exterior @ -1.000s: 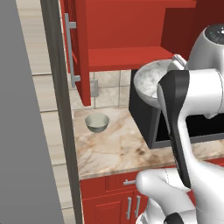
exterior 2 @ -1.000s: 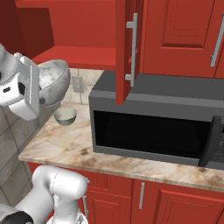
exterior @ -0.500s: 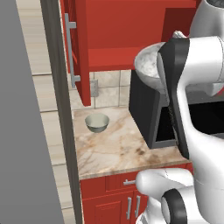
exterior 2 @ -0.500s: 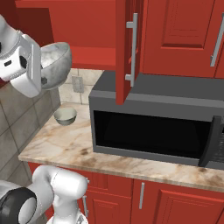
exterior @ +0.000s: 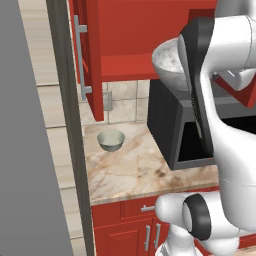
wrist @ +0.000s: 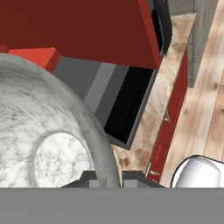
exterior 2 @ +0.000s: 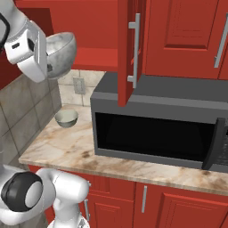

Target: Pick up the bowls on the counter and stack them on top of one another in the open cabinet. Place the smaller bowl on top of the larger bowl.

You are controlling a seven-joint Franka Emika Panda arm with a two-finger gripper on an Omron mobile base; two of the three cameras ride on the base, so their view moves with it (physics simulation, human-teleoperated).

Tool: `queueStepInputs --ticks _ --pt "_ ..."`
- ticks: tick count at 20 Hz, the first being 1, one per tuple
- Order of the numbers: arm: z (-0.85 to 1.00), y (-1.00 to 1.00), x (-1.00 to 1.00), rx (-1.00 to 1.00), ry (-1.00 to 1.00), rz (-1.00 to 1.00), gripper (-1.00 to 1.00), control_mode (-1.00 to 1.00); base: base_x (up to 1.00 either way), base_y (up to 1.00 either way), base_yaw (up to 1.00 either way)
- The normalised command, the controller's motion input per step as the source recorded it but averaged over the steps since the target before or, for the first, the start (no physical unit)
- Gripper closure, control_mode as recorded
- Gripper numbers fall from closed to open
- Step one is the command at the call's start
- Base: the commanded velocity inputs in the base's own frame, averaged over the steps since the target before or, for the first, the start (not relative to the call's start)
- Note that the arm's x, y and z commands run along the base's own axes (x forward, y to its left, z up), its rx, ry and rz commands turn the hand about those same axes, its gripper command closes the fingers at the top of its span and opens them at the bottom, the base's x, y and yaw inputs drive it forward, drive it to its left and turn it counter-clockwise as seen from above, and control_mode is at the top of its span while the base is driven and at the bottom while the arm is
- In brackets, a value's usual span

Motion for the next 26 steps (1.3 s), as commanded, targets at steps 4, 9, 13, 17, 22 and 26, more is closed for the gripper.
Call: queueStepInputs --ticks 4,9,13,17,22,26 --pt "0.01 -0.01 0.21 0.02 -0.03 0.0 1.0 -1.0 0.0 0.0 0.0" --pt "0.0 0.0 0.21 0.01 -0.06 0.0 1.0 -1.0 0.0 0.0 0.0" --pt "0.0 0.0 0.22 0.01 -0.07 0.0 1.0 -1.0 0.0 0.0 0.0" --pt "-0.04 0.0 0.35 0.01 -0.02 -0.02 1.0 -1.0 0.0 0.0 0.0" --pt "-0.03 0.0 0.43 0.03 0.0 -0.01 1.0 -1.0 0.0 0.0 0.0" --pt "0.0 0.02 0.4 0.04 0.0 -0.01 1.0 -1.0 0.0 0.0 0.0"
